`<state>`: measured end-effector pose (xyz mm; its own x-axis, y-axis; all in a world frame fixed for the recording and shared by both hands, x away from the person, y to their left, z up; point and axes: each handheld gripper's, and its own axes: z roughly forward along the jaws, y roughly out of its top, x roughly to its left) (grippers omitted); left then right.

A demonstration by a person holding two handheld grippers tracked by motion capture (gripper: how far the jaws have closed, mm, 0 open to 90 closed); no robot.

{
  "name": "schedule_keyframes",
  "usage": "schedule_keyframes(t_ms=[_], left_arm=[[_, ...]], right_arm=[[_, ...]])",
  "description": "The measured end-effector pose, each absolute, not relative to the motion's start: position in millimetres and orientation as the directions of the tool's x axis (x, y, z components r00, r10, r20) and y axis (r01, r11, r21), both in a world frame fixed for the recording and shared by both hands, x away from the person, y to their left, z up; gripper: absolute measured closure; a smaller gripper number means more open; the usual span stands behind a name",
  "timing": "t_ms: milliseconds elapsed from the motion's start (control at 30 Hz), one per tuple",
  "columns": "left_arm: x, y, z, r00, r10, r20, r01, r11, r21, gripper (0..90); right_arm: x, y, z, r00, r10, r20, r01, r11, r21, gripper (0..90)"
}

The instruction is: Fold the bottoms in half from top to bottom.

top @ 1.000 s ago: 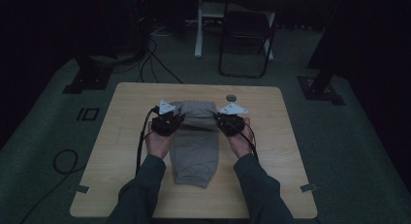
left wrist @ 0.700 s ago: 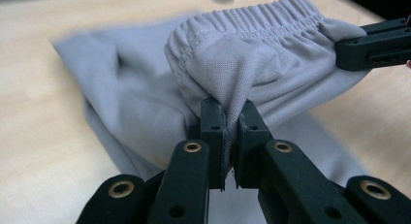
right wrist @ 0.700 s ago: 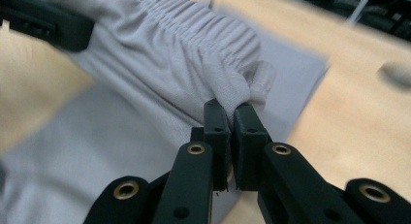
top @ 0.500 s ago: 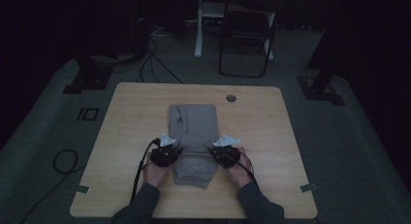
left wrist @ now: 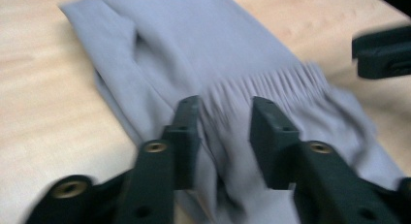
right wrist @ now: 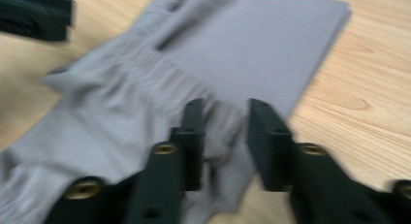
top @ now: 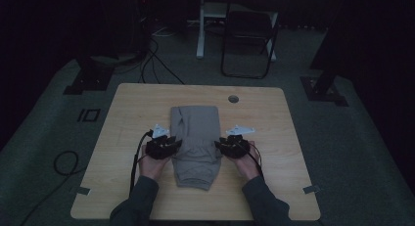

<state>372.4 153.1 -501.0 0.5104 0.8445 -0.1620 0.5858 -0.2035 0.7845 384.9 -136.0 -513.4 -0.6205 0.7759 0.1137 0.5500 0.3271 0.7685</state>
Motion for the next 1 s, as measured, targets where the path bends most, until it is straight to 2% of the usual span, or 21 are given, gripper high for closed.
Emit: schedule_keyframes(t_ms=[67, 133, 300, 367, 600, 1000], left_arm=[[386, 148, -502, 0.503, 0.850, -0.157, 0.600, -0.213, 0.771, 84.1], [400, 141, -507, 0.483, 0.863, -0.150, 0.628, -0.222, 0.746, 87.7], [421, 132, -526, 0.464, 0.874, -0.143, 0.684, -0.251, 0.685, 86.7], [419, 132, -528, 0.468, 0.869, -0.164, 0.688, -0.241, 0.684, 83.8], [394, 140, -521, 0.528, 0.820, -0.222, 0.658, -0.230, 0.718, 76.5], [350, 141, -517, 0.592, 0.755, -0.282, 0.638, -0.225, 0.736, 72.4]], right_arm=[[398, -133, -519, -0.594, 0.797, 0.104, 0.581, 0.336, 0.741, 84.1], [409, -129, -526, -0.574, 0.814, 0.092, 0.605, 0.346, 0.717, 85.8], [425, -122, -541, -0.561, 0.822, 0.100, 0.646, 0.359, 0.674, 85.6], [427, -122, -543, -0.570, 0.808, 0.149, 0.656, 0.339, 0.674, 84.6], [417, -130, -538, -0.638, 0.729, 0.248, 0.633, 0.314, 0.708, 78.7], [388, -131, -529, -0.754, 0.610, 0.245, 0.554, 0.388, 0.737, 73.4]])
